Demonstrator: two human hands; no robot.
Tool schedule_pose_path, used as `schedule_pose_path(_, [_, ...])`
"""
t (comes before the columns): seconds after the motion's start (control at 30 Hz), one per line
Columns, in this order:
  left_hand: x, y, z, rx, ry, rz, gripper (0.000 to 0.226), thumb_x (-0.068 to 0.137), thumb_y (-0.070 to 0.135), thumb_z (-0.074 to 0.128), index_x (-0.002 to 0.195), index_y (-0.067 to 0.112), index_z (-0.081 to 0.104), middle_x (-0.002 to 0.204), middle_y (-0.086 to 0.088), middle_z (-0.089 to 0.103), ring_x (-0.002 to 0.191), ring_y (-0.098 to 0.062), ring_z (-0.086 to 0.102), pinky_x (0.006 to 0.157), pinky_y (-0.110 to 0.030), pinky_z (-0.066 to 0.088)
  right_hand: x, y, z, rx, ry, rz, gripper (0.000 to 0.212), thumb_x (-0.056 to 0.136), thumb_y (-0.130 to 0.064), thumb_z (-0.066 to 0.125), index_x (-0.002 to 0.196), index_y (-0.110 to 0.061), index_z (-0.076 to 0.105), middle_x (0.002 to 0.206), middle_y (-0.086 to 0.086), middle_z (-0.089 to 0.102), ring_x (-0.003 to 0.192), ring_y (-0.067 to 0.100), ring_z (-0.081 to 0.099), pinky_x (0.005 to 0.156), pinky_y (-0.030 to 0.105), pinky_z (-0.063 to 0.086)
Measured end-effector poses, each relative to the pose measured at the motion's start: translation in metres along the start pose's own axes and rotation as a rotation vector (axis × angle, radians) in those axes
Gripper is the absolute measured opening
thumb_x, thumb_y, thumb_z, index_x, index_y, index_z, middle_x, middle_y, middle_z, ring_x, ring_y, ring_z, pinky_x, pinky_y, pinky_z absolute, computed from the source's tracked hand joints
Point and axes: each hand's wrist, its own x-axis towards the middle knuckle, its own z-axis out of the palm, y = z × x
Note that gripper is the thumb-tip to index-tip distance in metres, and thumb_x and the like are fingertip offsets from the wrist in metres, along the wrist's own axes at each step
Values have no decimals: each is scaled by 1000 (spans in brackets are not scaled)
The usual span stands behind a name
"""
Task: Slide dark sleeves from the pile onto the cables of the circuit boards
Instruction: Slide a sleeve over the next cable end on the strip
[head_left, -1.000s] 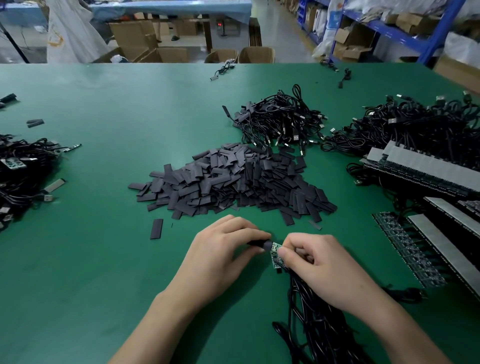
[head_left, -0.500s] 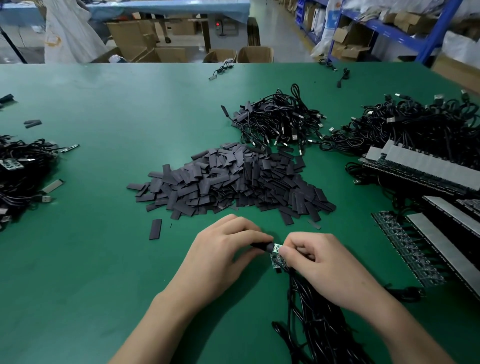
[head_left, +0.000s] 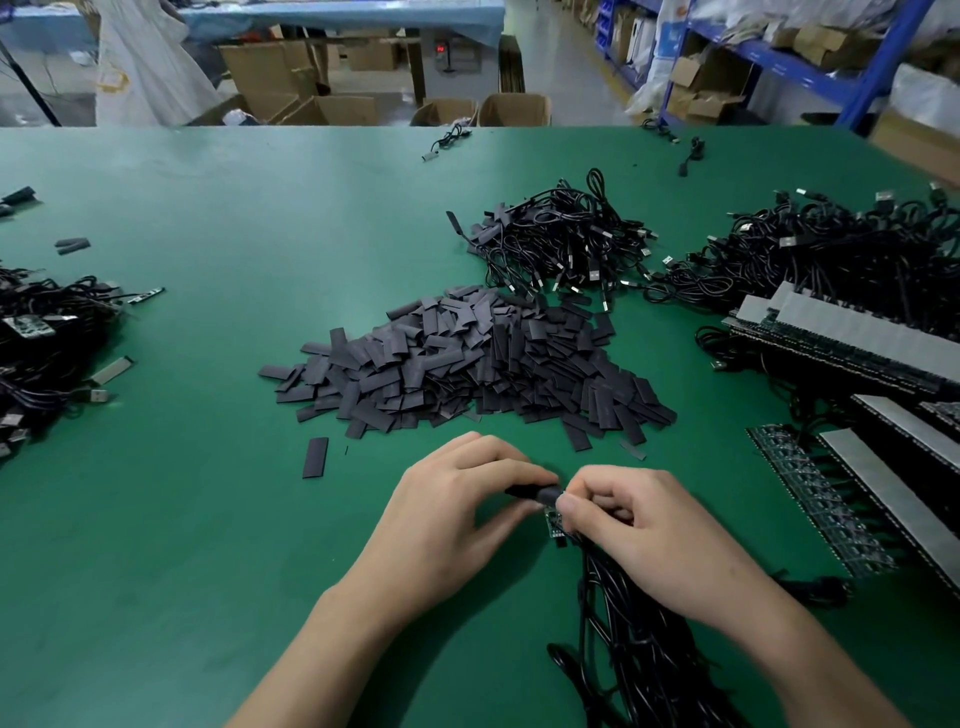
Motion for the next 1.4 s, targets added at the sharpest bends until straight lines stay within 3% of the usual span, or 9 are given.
schedule_pose_path(0.1, [0,-2,-2,1,30,-35,18,92,25,77,110,28,76,102,17,68,96,-6,63,83,-30,54,0,-1,-3,-45,79,-15,11,89,-49,67,87,-39,67,74,-16,59,65,3,52,62,20,41])
schedule_pose_path(0.2, [0,-2,-2,-7,71,-68,18,91,26,77,109,27,77,102,16,68,95,-5,63,83,-31,54,-1,-1,-9,-142,151,-60,13,85,-49,67,78,-37,65,87,-17,63,88,7,58,77,25,46])
schedule_pose_path(0.33, [0,-4,-1,-10,93,-41,18,91,24,77,109,25,78,101,15,68,94,-7,64,81,-31,54,-1,-1,-9,-41,157,-13,14,89,-44,67,79,-35,67,80,-12,69,73,5,62,70,25,48])
schedule_pose_path(0.43, [0,-3,-1,0,84,3,18,92,23,77,110,23,77,101,13,68,94,-10,64,81,-32,54,-2,-4,-7,-25,118,-9,15,96,-38,65,82,-32,65,71,-15,70,47,5,40,52,25,37])
schedule_pose_path(0.77, [1,0,4,4,68,122,18,97,29,71,111,20,77,101,10,69,92,-12,64,80,-31,53,-1,-2,-5,53,29,19,17,95,-38,67,81,-28,66,60,-12,57,53,2,42,55,21,36])
schedule_pose_path(0.9, [1,-1,3,7,78,117,18,96,27,73,111,20,77,102,10,70,93,-12,64,81,-31,53,0,-2,-6,56,27,27,14,94,-40,68,81,-33,69,63,-13,61,54,0,47,57,19,40])
schedule_pose_path(1.07, [1,-1,4,-31,156,16,28,89,33,80,114,22,78,105,12,70,97,-7,65,86,-25,53,0,-5,-12,74,34,13,17,95,-35,68,79,-31,70,63,-10,66,54,-2,52,57,14,41])
schedule_pose_path(1.23, [0,2,7,-140,313,-129,33,79,33,85,109,22,79,95,14,72,83,-6,68,74,-20,51,0,-6,-11,118,21,33,17,98,-32,66,83,-33,74,69,-9,72,63,-2,60,64,12,41])
schedule_pose_path(1.4, [1,7,12,-143,298,-145,36,82,26,82,118,21,78,97,14,74,81,-4,67,71,-22,52,1,-6,-8,151,40,55,20,99,-31,67,81,-36,73,73,-8,75,68,1,63,73,30,49])
